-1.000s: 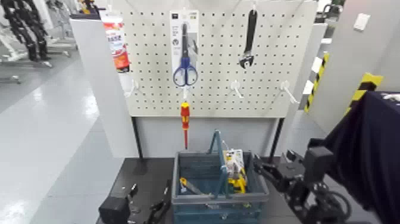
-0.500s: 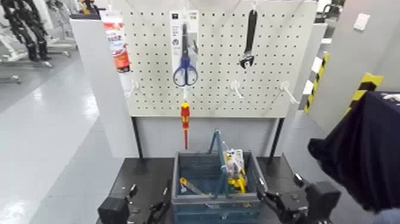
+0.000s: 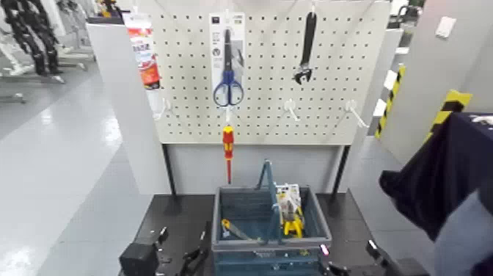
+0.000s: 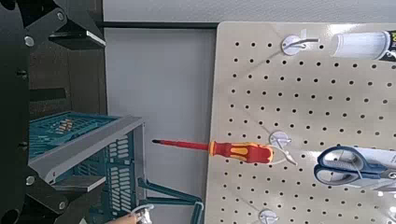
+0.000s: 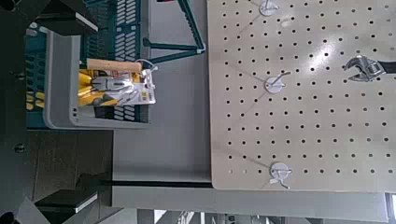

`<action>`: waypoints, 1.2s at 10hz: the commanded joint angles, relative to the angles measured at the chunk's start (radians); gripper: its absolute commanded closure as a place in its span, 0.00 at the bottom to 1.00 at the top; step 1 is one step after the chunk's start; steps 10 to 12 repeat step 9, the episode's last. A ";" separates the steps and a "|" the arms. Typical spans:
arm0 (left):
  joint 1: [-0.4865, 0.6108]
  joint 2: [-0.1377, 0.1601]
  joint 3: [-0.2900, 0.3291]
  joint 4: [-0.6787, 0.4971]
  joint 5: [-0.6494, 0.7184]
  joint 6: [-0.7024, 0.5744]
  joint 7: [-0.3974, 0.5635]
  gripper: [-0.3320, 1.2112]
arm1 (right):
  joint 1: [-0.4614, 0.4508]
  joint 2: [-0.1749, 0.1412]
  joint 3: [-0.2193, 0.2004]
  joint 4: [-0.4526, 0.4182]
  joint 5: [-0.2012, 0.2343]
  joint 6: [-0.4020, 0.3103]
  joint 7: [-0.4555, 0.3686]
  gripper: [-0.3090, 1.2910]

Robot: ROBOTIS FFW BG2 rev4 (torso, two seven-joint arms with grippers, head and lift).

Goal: Put the tool with the wooden handle into the crate.

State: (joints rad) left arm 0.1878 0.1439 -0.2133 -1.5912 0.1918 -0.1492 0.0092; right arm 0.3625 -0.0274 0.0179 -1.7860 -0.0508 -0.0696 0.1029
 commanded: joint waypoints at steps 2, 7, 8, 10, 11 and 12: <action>0.004 0.000 0.002 -0.004 -0.002 0.005 0.000 0.39 | 0.052 0.014 0.007 -0.009 0.000 -0.007 0.001 0.24; 0.006 -0.001 0.003 -0.006 -0.003 0.003 0.000 0.39 | 0.049 0.018 0.008 -0.009 0.012 -0.007 0.017 0.25; 0.006 -0.001 0.003 -0.004 -0.002 0.002 0.000 0.39 | 0.047 0.018 0.008 -0.009 0.014 -0.002 0.024 0.26; 0.004 -0.001 0.003 -0.004 -0.003 0.002 0.000 0.39 | 0.044 0.018 0.007 -0.007 0.016 0.004 0.034 0.26; 0.004 -0.001 0.003 -0.004 -0.003 0.002 0.000 0.39 | 0.044 0.018 0.007 -0.007 0.016 0.004 0.034 0.26; 0.004 -0.001 0.003 -0.004 -0.003 0.002 0.000 0.39 | 0.044 0.018 0.007 -0.007 0.016 0.004 0.034 0.26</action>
